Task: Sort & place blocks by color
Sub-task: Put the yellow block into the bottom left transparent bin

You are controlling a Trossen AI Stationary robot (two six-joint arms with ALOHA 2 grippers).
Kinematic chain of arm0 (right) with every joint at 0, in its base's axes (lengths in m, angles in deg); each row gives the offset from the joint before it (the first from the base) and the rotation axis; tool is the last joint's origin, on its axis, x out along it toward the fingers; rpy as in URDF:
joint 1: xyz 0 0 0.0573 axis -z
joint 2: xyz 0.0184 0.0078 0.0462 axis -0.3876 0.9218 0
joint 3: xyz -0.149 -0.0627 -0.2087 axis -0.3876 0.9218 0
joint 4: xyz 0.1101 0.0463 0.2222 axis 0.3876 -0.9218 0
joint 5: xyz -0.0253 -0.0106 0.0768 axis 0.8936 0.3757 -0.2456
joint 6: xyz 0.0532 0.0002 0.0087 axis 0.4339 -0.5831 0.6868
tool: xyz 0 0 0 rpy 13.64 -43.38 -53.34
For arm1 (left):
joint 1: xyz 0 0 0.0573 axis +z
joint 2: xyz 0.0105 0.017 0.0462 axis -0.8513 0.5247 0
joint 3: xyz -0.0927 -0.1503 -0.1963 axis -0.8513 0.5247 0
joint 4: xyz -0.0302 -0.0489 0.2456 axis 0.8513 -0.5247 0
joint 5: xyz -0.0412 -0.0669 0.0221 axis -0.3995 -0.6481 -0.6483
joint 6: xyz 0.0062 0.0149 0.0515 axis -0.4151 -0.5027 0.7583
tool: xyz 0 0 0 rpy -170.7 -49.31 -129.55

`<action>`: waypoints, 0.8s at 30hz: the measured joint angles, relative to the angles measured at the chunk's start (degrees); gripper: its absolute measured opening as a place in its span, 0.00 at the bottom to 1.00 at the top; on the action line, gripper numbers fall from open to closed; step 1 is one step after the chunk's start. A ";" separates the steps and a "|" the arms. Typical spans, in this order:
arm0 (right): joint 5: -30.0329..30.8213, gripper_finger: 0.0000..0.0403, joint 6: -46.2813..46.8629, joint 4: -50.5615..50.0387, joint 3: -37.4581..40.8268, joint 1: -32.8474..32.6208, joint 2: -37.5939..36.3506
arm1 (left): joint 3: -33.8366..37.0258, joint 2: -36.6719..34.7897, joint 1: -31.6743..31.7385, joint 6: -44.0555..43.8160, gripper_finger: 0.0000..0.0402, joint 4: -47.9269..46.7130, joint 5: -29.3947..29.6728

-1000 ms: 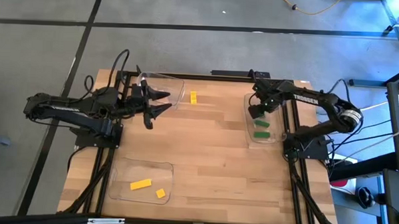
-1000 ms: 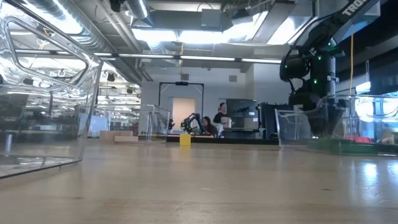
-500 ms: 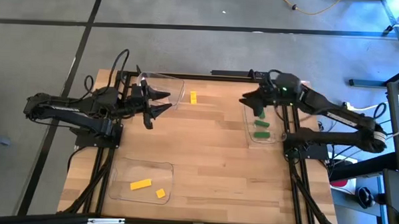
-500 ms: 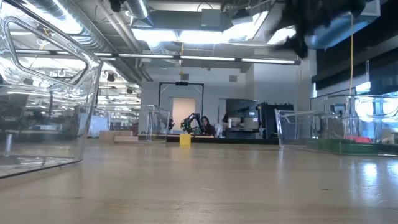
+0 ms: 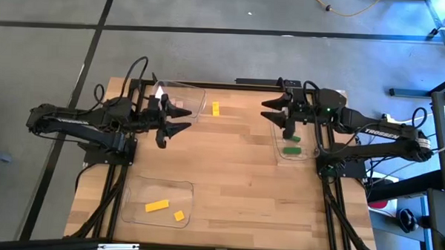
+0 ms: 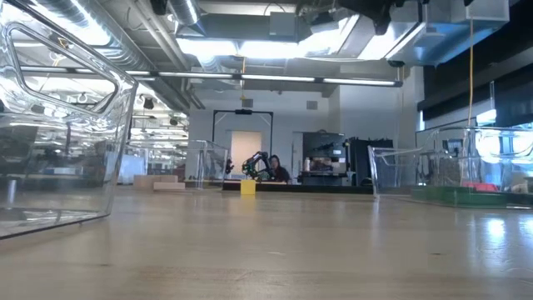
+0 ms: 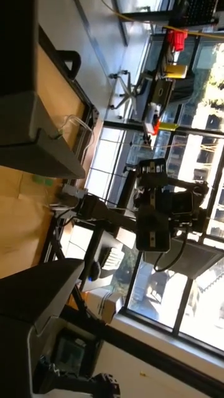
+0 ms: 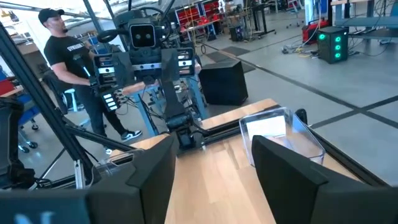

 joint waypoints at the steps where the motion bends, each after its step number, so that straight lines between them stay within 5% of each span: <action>1: 0.00 0.53 0.00 -0.04 0.00 0.00 0.02 | 0.00 0.00 0.00 0.00 0.53 0.02 0.09; 11: 0.02 0.53 0.07 -0.06 0.00 0.00 0.11 | -4.43 6.40 1.15 -1.84 0.53 -2.48 1.06; 17: 0.02 0.53 0.11 0.01 0.00 0.00 0.11 | -22.32 22.13 6.45 0.51 0.53 -28.08 -5.18; 24: 0.02 0.53 0.13 0.05 0.00 0.00 0.11 | -41.80 43.15 11.63 13.65 0.53 -49.79 -4.89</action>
